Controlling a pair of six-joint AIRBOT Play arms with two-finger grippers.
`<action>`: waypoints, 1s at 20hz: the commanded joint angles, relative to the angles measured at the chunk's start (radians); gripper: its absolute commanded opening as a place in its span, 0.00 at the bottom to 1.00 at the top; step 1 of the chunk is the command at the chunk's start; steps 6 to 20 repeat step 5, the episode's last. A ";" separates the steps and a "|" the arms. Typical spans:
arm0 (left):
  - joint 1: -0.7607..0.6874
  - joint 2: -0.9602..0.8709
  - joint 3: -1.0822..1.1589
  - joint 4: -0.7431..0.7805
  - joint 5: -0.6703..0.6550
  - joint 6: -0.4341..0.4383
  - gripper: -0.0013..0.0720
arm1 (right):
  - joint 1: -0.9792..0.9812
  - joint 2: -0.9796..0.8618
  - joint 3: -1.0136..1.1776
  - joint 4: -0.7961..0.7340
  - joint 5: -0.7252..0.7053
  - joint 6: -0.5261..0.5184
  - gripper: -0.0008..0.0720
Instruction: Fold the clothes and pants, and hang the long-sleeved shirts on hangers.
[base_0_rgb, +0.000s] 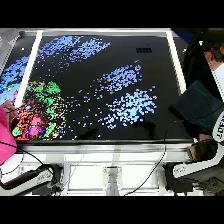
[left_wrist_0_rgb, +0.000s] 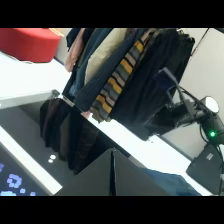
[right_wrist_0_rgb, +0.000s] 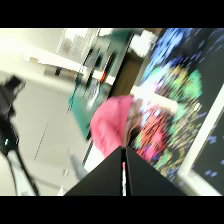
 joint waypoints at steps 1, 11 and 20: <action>0.002 0.003 0.000 0.000 -0.003 0.000 0.07 | 0.103 0.001 0.001 0.000 0.000 0.000 0.04; 0.002 0.003 0.000 0.000 -0.003 0.000 0.07 | 0.151 0.001 0.001 0.000 0.000 0.000 0.04; 0.002 0.003 0.000 0.000 -0.003 0.000 0.07 | 0.151 0.001 0.001 0.000 0.000 0.000 0.04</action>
